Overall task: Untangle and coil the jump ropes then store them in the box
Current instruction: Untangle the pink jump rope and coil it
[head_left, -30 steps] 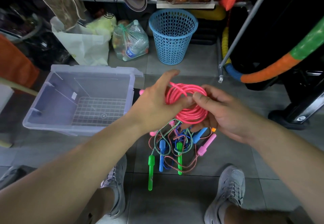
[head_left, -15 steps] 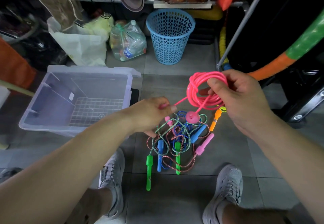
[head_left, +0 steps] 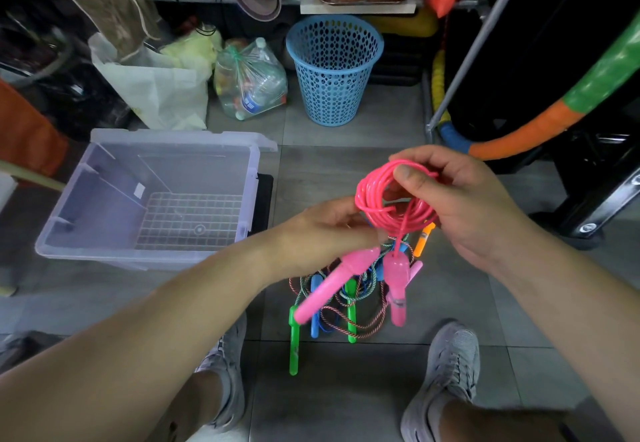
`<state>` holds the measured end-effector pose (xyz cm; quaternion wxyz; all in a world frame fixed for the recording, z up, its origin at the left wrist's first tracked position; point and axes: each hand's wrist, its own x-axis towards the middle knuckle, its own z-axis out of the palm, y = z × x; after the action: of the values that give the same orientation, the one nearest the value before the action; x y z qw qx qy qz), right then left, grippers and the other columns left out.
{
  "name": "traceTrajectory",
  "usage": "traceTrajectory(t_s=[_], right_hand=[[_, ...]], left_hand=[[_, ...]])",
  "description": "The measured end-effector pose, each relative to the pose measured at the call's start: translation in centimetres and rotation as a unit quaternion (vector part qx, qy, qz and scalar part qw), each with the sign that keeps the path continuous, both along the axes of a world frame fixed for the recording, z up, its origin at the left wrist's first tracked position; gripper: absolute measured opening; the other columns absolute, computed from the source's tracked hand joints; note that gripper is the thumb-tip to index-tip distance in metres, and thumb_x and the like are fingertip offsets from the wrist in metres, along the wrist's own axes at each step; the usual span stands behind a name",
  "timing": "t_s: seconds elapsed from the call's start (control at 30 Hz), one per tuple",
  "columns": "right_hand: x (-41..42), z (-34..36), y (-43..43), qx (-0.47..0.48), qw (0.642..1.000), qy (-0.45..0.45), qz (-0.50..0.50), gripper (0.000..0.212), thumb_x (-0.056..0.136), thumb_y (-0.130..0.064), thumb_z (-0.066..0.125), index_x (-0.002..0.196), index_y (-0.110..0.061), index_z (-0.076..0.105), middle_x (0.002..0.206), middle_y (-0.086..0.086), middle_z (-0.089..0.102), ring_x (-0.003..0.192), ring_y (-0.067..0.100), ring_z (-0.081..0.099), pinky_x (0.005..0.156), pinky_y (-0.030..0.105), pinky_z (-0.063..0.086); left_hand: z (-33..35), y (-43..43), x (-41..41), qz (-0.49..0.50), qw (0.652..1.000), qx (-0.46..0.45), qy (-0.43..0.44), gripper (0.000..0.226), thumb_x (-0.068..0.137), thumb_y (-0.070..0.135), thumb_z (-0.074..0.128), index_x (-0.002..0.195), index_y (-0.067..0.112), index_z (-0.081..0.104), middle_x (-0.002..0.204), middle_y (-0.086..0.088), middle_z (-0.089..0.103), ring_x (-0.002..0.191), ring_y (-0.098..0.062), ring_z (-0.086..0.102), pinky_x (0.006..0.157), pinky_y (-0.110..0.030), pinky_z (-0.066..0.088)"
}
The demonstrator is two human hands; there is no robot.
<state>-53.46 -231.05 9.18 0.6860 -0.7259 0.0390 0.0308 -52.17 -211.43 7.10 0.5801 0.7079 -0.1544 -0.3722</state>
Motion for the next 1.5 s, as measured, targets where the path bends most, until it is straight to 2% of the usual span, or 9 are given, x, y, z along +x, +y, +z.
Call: traceTrajectory(t_s=[0.13,0.33,0.53,0.67,0.77,1.03,1.23,1.37,1.5], right_hand=[[-0.1,-0.2,-0.4,-0.025,1.0,0.003,0.005,0.013,0.092,-0.013,0.068,0.103,-0.019,0.071,0.093,0.003,0.074,0.088,0.015,0.069,0.084,0.033,0.054],[-0.5,-0.2,-0.5,-0.037,0.999,0.006,0.015,0.019,0.09,-0.011,0.07,0.107,-0.02,0.07,0.097,0.0,0.074,0.091,0.012,0.07,0.084,0.029,0.054],[-0.5,-0.7,-1.0,-0.03,0.991,0.064,-0.111,0.07,0.058,-0.049,0.085,0.119,-0.026,0.059,0.117,0.007,0.067,0.104,0.019,0.068,0.089,0.036,0.055],[-2.0,-1.0,-2.3,0.103,0.972,0.168,-0.125,0.019,0.089,-0.026,0.073,0.1,-0.011,0.07,0.082,0.007,0.075,0.072,0.021,0.071,0.069,0.036,0.06],[-3.5,-2.3,-4.5,0.136,0.959,0.225,-0.102,0.019,0.095,-0.027,0.065,0.09,-0.011,0.073,0.08,0.01,0.074,0.071,0.024,0.071,0.066,0.035,0.058],[-3.9,-9.2,-13.2,0.002,0.956,0.275,-0.098,0.011,0.099,-0.021,0.06,0.107,-0.014,0.063,0.103,0.019,0.075,0.092,0.036,0.074,0.075,0.045,0.061],[-1.3,-18.2,-19.6,-0.142,0.947,0.257,-0.131,0.018,0.101,-0.017,0.049,0.087,-0.022,0.06,0.082,0.011,0.073,0.066,0.025,0.074,0.061,0.044,0.063],[0.9,-25.5,-23.1,-0.272,0.922,0.244,-0.13,0.017,0.101,-0.018,0.044,0.111,-0.012,0.056,0.095,0.014,0.066,0.076,0.034,0.063,0.067,0.04,0.052],[2.7,-31.6,-25.0,-0.29,0.913,0.252,-0.134,0.022,0.103,-0.032,0.042,0.119,-0.018,0.046,0.095,0.012,0.068,0.058,0.027,0.067,0.052,0.037,0.056]], left_hand=[[0.0,-0.4,0.1,0.051,0.998,-0.009,0.033,0.036,0.099,0.026,0.057,0.123,-0.001,0.061,0.107,-0.02,0.067,0.098,-0.019,0.065,0.096,-0.037,0.056],[-1.0,-1.7,-0.2,0.056,0.997,-0.057,0.008,0.038,0.098,0.031,0.058,0.133,0.016,0.052,0.123,-0.021,0.066,0.11,-0.04,0.065,0.096,-0.048,0.054],[-1.0,-4.5,0.4,0.109,0.988,-0.104,0.025,0.028,0.101,0.021,0.053,0.126,0.011,0.061,0.113,-0.004,0.073,0.105,-0.017,0.069,0.095,-0.032,0.054],[-1.4,-7.1,0.4,0.127,0.982,-0.135,0.039,0.033,0.1,0.02,0.055,0.129,0.005,0.061,0.122,-0.016,0.07,0.113,-0.027,0.067,0.105,-0.041,0.05],[-2.8,-9.4,-0.2,0.139,0.98,-0.127,0.063,0.033,0.099,0.016,0.058,0.128,0.0,0.061,0.123,-0.022,0.068,0.115,-0.035,0.065,0.105,-0.046,0.049],[-9.8,-18.6,-1.3,0.186,0.973,0.002,0.135,0.022,0.091,0.036,0.07,0.093,0.015,0.073,0.1,-0.011,0.076,0.097,-0.033,0.071,0.096,-0.051,0.055],[-19.1,-26.2,0.8,0.179,0.968,0.057,0.164,0.042,0.077,0.046,0.064,0.099,0.011,0.069,0.104,-0.025,0.072,0.081,-0.029,0.065,0.079,-0.046,0.055],[-26.0,-29.6,2.7,0.194,0.957,0.083,0.199,0.017,0.091,0.038,0.064,0.093,0.021,0.066,0.107,-0.017,0.074,0.092,-0.036,0.069,0.08,-0.053,0.055],[-31.5,-32.1,4.5,0.188,0.954,0.109,0.208,0.039,0.079,0.053,0.063,0.108,0.028,0.068,0.105,-0.006,0.075,0.101,-0.033,0.07,0.088,-0.056,0.056]])
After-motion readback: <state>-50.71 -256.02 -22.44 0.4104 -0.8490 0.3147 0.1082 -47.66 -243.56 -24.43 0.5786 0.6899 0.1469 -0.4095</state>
